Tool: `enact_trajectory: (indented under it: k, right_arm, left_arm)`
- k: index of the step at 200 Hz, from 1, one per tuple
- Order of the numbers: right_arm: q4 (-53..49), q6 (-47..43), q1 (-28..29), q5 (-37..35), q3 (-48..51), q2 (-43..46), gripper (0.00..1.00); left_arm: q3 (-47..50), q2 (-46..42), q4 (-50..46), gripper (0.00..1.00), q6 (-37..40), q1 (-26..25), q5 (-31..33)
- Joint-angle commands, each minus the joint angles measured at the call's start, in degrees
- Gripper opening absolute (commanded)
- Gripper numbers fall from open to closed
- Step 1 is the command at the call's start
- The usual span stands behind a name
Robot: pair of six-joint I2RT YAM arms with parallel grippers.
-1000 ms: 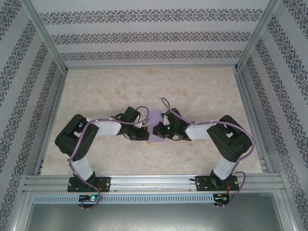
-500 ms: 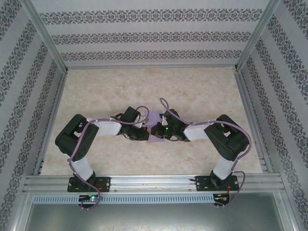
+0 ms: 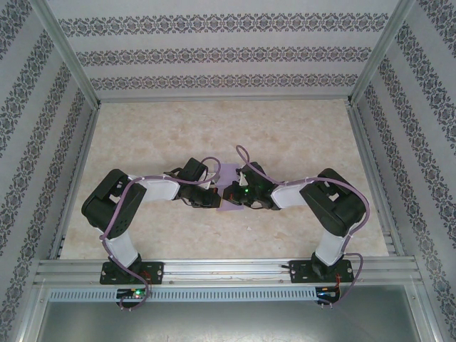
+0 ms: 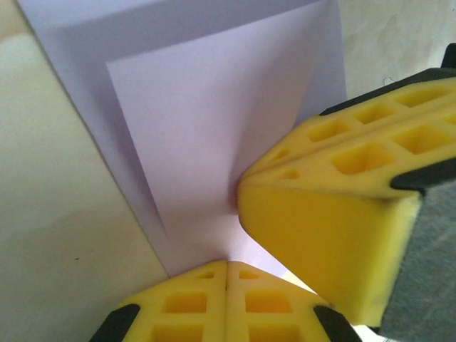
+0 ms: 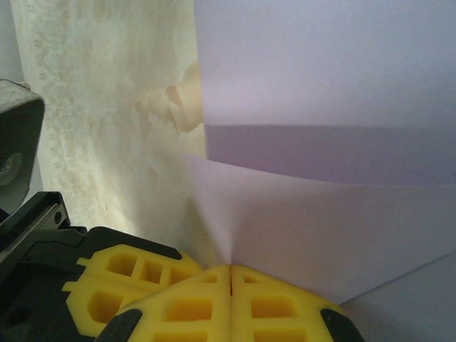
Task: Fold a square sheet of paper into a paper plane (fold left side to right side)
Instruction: Fold the triangle a second time at the center of the table.
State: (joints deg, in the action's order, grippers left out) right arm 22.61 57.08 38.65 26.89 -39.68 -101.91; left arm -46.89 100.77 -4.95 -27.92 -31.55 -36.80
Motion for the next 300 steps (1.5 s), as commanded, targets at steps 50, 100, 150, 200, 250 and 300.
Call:
enact_trajectory:
  k: [50,100,150,200,250,300]
  right_arm:
    - [-5.21,-4.13,0.04,-3.49,-0.39,-1.9,0.0]
    - [-7.67,-7.62,-2.29,-4.23,-1.28,-1.0,0.0]
    - [-7.85,-9.4,-6.2,-2.44,-2.2,-0.75,0.0]
    - [-8.1,-10.23,-8.33,-1.76,-2.29,-0.8,0.0]
    - [-9.42,-10.17,-8.6,-1.77,-1.91,-2.16,0.0]
    - [-12.41,-10.91,-8.38,-1.75,-1.89,-3.49,0.0]
  left_arm:
    - [2.86,4.54,-7.18,0.02,-0.35,-1.41,8.43]
    - [3.15,5.1,-7.38,0.02,-0.16,-1.53,8.65]
    - [3.05,5.09,-7.18,0.02,-0.03,-1.58,8.53]
    - [2.79,5.04,-7.18,0.02,-0.12,-1.67,8.47]
    - [1.68,3.54,-7.09,0.02,-0.48,-1.67,7.25]
    - [-1.73,-1.17,-5.82,0.06,-2.11,-1.67,2.84]
